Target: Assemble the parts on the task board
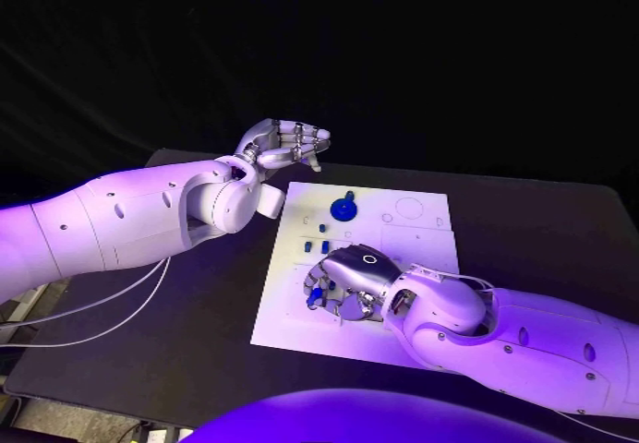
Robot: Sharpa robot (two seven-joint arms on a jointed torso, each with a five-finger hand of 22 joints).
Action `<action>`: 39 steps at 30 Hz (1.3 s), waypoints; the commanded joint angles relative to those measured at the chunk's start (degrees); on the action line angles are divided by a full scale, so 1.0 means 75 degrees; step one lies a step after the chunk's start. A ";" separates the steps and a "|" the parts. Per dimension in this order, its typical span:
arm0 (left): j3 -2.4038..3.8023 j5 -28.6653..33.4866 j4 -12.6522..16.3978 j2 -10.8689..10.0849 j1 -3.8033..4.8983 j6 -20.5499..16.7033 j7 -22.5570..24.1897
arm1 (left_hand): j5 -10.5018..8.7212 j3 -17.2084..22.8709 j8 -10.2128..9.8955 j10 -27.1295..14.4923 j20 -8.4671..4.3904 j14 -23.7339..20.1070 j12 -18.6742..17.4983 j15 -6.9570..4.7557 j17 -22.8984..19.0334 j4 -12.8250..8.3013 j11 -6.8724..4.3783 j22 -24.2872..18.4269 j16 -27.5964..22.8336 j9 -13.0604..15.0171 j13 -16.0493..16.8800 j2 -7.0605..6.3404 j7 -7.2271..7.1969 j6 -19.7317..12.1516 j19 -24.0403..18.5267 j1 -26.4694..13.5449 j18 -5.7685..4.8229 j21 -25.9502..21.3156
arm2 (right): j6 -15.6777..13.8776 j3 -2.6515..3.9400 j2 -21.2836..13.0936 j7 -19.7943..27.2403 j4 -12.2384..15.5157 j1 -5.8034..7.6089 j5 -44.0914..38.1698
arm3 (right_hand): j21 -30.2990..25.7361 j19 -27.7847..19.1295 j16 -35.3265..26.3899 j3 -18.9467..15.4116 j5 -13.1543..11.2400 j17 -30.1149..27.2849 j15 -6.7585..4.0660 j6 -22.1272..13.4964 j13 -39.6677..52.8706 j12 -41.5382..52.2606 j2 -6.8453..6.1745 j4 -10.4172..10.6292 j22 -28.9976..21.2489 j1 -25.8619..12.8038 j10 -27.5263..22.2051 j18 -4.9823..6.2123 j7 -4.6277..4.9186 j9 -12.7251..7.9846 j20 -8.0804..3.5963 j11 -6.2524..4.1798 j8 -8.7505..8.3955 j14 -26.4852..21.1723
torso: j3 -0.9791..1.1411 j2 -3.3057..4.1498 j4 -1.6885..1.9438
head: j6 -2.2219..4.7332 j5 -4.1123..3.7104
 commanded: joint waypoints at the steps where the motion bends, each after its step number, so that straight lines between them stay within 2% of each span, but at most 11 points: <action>1: 0.0005 0.0027 0.0018 0.0010 0.0007 0.0141 0.0035 | 0.0033 0.0042 0.0035 -0.0054 0.0017 -0.0046 0.0026 0.0000 -0.0012 -0.0017 -0.0016 0.0007 -0.0012 -0.0008 -0.0011 -0.0009 0.0017 -0.0046 -0.0045 -0.0055 0.0080 0.0041 | 0.0401 -0.0006 0.0038 -0.0108 -0.0042 -0.0016 -0.0266 | -0.0033 0.0119 0.0011 0.0054 0.0022 -0.0006 -0.0012 -0.0016 0.0003 -0.0051 0.0006 -0.0013 0.1196 -0.0077 -0.0001 -0.0077 0.0025 0.0127 -0.0026 -0.0010 0.0025 0.0358 | 0.0004 0.0001 -0.0003 | -0.0023 0.0007; 11: 0.0004 0.0027 0.0019 -0.0004 0.0007 0.0142 0.0028 | 0.0032 0.0046 0.0039 -0.0061 0.0018 -0.0050 0.0032 0.0000 -0.0013 -0.0022 -0.0015 0.0011 -0.0011 -0.0009 -0.0012 -0.0011 0.0018 -0.0050 -0.0049 -0.0059 0.0080 0.0044 | 0.0595 -0.0028 0.0088 -0.0127 -0.0122 -0.0043 -0.0329 | -0.0024 0.0121 0.0015 0.0062 0.0031 0.0000 -0.0012 -0.0018 0.0008 -0.0055 0.0005 -0.0023 0.1200 -0.0086 0.0002 -0.0079 0.0023 0.0130 -0.0025 -0.0012 0.0025 0.0359 | 0.0002 0.0001 -0.0005 | -0.0053 0.0014; 23: 0.0004 0.0027 0.0025 -0.0016 0.0007 0.0158 0.0015 | 0.0032 0.0046 0.0039 -0.0061 0.0018 -0.0050 0.0032 0.0000 -0.0013 -0.0022 -0.0015 0.0011 -0.0011 -0.0009 -0.0012 -0.0011 0.0018 -0.0050 -0.0049 -0.0059 0.0080 0.0044 | 0.0599 -0.0044 0.0160 -0.0347 -0.0209 -0.0081 -0.0563 | -0.0030 0.0119 0.0008 0.0074 0.0049 -0.0015 -0.0013 -0.0019 0.0015 -0.0061 0.0004 -0.0036 0.1199 -0.0101 0.0007 -0.0077 0.0022 0.0134 -0.0025 -0.0014 0.0025 0.0355 | -0.0001 -0.0001 0.0000 | -0.0048 0.0015; 29: 0.0004 0.0027 0.0027 -0.0020 0.0007 0.0165 0.0006 | 0.0032 0.0046 0.0039 -0.0061 0.0018 -0.0050 0.0032 0.0000 -0.0013 -0.0022 -0.0015 0.0011 -0.0011 -0.0009 -0.0012 -0.0011 0.0018 -0.0050 -0.0049 -0.0059 0.0080 0.0044 | 0.0578 -0.0048 0.0249 -0.0369 -0.0216 -0.0088 -0.0640 | -0.0074 0.0103 -0.0003 0.0087 0.0075 -0.0037 -0.0004 -0.0064 0.0034 -0.0100 -0.0057 -0.0065 0.1190 -0.0193 -0.0014 -0.0070 0.0039 0.0136 -0.0019 -0.0002 0.0003 0.0348 | 0.0001 0.0000 -0.0001 | -0.0043 0.0009; 31: 0.0004 0.0027 0.0027 -0.0019 0.0008 0.0166 0.0004 | 0.0032 0.0046 0.0039 -0.0061 0.0018 -0.0050 0.0032 0.0000 -0.0013 -0.0022 -0.0015 0.0011 -0.0011 -0.0009 -0.0012 -0.0011 0.0018 -0.0050 -0.0049 -0.0059 0.0080 0.0044 | 0.0561 -0.0051 0.0277 -0.0363 -0.0223 -0.0089 -0.0649 | -0.0093 0.0096 0.0007 0.0044 0.0257 -0.0023 0.0039 -0.0348 0.0066 -0.0137 -0.0228 -0.0030 0.1190 -0.0417 -0.0031 -0.0071 0.0125 0.0072 0.0007 0.0052 -0.0172 0.0350 | 0.0002 0.0000 0.0001 | -0.0039 0.0003; 33: 0.0004 0.0027 0.0027 -0.0017 0.0008 0.0169 0.0003 | 0.0032 0.0046 0.0039 -0.0061 0.0018 -0.0050 0.0032 0.0000 -0.0013 -0.0022 -0.0015 0.0011 -0.0011 -0.0009 -0.0012 -0.0011 0.0018 -0.0050 -0.0049 -0.0059 0.0080 0.0044 | 0.0527 -0.0053 0.0294 -0.0373 -0.0228 -0.0090 -0.0656 | -0.0090 0.0097 0.0022 0.0022 0.0326 0.0000 0.0046 -0.0614 0.0098 -0.0154 -0.0332 -0.0031 0.1196 -0.0534 -0.0030 -0.0070 0.0114 0.0014 0.0020 0.0049 -0.0330 0.0354 | 0.0002 0.0000 0.0001 | -0.0039 0.0003; 39: 0.0004 0.0027 0.0025 -0.0018 0.0008 0.0173 -0.0003 | 0.0030 0.0053 0.0045 -0.0071 0.0020 -0.0055 0.0039 0.0002 -0.0014 -0.0027 -0.0014 0.0017 -0.0011 -0.0010 -0.0014 -0.0012 0.0019 -0.0055 -0.0055 -0.0066 0.0080 0.0049 | 0.0411 -0.0056 0.0290 -0.0434 -0.0236 -0.0092 -0.0675 | -0.0090 0.0101 0.0036 0.0037 0.0344 0.0017 0.0021 -0.0861 0.0143 -0.0173 -0.0395 -0.0076 0.1203 -0.0593 -0.0032 -0.0067 0.0098 -0.0033 0.0015 0.0022 -0.0470 0.0358 | -0.0002 -0.0001 -0.0004 | -0.0035 -0.0016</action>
